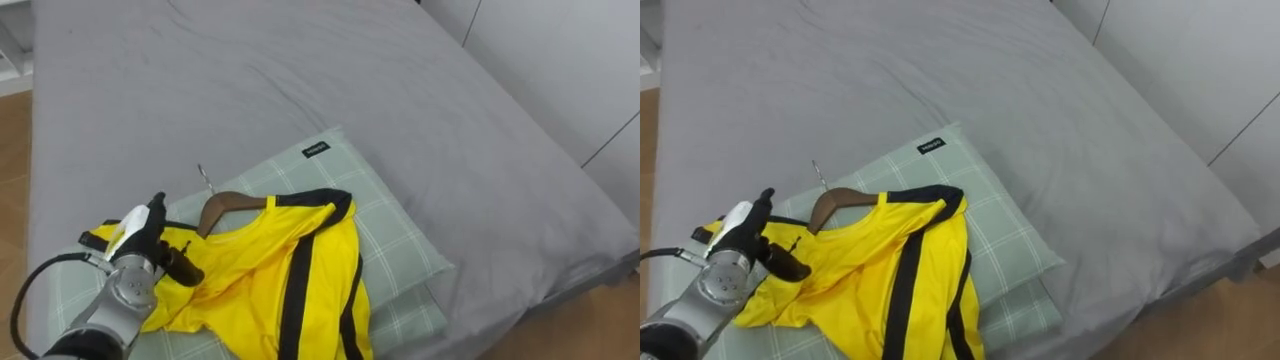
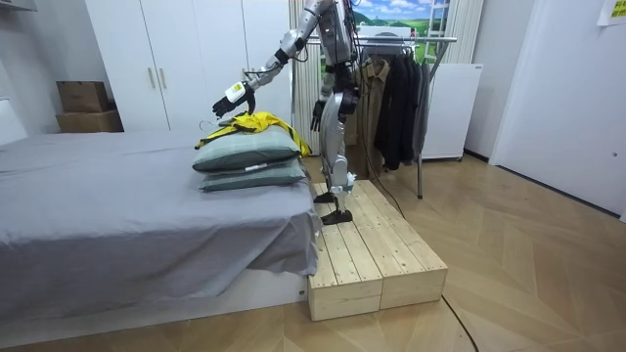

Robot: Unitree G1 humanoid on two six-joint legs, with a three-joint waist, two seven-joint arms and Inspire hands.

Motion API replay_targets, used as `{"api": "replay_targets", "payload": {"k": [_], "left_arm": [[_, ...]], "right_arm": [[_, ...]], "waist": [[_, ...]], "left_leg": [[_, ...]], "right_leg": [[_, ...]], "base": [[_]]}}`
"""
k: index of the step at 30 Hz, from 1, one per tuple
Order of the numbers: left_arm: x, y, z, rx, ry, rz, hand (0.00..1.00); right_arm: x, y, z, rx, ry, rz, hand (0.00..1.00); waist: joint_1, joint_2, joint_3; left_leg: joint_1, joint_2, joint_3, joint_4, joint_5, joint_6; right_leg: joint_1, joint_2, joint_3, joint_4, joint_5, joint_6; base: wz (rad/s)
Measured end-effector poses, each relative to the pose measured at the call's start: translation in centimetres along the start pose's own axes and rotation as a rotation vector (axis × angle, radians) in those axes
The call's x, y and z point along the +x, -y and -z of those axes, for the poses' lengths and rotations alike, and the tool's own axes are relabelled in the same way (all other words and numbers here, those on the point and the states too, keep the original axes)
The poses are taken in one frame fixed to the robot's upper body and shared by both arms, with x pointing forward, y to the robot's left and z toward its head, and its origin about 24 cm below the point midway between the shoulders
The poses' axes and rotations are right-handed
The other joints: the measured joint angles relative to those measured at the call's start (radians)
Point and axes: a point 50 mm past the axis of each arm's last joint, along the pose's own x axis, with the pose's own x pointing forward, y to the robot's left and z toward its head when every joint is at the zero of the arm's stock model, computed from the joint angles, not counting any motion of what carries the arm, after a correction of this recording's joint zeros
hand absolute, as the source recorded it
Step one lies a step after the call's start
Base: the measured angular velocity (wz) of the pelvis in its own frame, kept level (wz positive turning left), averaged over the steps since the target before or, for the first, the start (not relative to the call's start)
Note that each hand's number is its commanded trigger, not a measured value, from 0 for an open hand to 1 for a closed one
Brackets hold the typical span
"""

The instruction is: Hang clothes

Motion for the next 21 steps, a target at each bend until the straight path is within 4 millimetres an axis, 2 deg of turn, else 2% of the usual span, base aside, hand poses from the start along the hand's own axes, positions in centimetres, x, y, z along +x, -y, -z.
{"api": "replay_targets", "payload": {"k": [3, 9, 14, 21], "left_arm": [[0.1, -0.1, -0.5, -0.021, 0.016, 0.000, 0.00], [0.0, 0.8, -1.0, -0.079, 0.033, 0.086, 0.00], [-0.1, 1.5, -1.5, -0.050, 0.063, 0.168, 0.00], [-0.2, 1.9, -1.6, -0.041, 0.067, 0.227, 0.00]], "right_arm": [[0.0, 0.0, -0.1, 0.001, 0.011, -0.001, 0.00], [0.0, -0.1, 0.0, 0.003, 0.010, -0.002, 0.00], [0.0, -0.1, 0.2, 0.006, 0.006, 0.004, 0.00], [0.0, 0.0, 0.2, 0.006, 0.003, 0.018, 0.00]], "waist": [[-0.013, -0.007, 0.0014], [-0.037, -0.007, 0.0021], [-0.036, -0.002, 0.0051], [-0.030, 0.012, 0.0137]], "left_leg": [[-0.013, 0.001, 0.000, 0.007, 0.000, 0.000], [-0.029, 0.006, 0.002, 0.017, -0.004, -0.001], [-0.034, 0.007, 0.001, 0.015, -0.005, -0.001], [-0.040, 0.008, -0.001, 0.012, -0.007, -0.002]], "right_leg": [[-0.015, 0.000, 0.000, 0.008, -0.001, -0.001], [-0.016, 0.004, -0.001, -0.011, 0.001, -0.004], [-0.016, 0.006, -0.001, -0.023, 0.003, -0.003], [-0.020, 0.007, -0.001, -0.025, 0.005, -0.003]], "base": [[0.00], [-0.01], [0.00], [0.00]]}}
